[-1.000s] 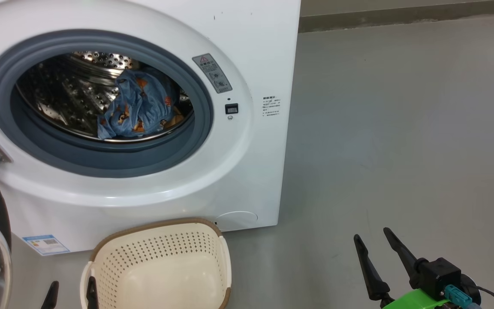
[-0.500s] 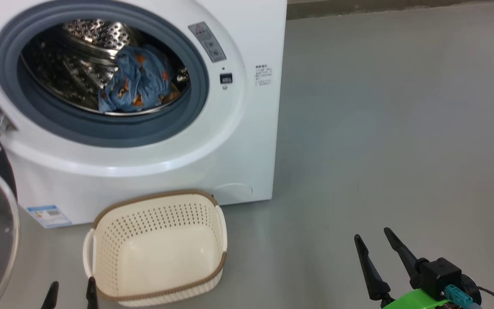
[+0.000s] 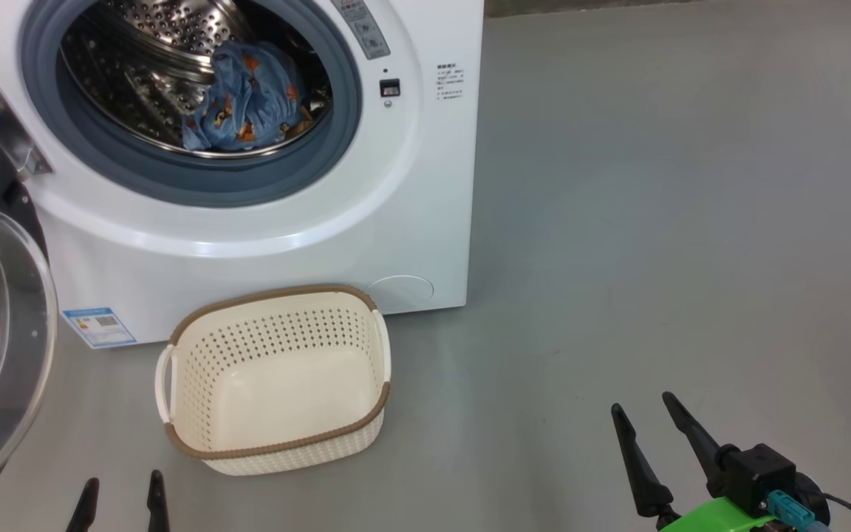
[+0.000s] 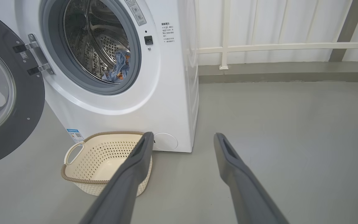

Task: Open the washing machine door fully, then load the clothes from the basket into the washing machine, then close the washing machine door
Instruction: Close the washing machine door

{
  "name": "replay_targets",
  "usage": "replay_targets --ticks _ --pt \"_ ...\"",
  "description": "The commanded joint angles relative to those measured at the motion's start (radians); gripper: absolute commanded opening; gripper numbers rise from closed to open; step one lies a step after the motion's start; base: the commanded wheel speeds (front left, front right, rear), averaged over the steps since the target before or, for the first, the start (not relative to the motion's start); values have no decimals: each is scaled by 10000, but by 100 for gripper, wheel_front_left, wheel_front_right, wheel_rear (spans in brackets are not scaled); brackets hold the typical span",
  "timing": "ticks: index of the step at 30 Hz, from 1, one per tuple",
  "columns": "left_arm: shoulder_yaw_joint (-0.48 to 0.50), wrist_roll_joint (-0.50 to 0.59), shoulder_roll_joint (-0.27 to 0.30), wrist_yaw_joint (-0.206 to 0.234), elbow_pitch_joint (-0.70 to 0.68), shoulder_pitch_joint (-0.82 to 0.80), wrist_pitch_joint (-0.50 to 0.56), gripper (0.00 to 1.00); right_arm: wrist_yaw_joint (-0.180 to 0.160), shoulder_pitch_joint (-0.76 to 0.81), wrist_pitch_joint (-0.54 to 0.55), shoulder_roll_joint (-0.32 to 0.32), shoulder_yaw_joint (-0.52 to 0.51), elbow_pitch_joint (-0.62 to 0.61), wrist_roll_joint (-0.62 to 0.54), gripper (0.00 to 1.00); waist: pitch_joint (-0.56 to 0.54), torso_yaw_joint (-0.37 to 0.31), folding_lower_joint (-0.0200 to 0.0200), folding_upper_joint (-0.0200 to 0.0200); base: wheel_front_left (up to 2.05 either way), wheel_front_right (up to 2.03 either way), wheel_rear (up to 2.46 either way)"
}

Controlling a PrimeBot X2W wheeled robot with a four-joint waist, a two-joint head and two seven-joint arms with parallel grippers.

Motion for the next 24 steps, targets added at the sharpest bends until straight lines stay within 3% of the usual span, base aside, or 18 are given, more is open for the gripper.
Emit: replay_targets --ticks 1,15,24 --pt "285 95 37 -25 -258 -500 -65 100 16 -208 -120 -18 229 -218 151 100 -29 20 0 0 -12 12 0" --pt "245 54 37 6 -211 -469 -65 100 16 -111 -120 -18 218 -199 134 100 -147 228 0 0 0 0 0" --pt "179 -95 37 133 -60 -434 -65 100 16 -95 -120 -18 140 -196 -56 100 -152 847 0 0 0 0 0"
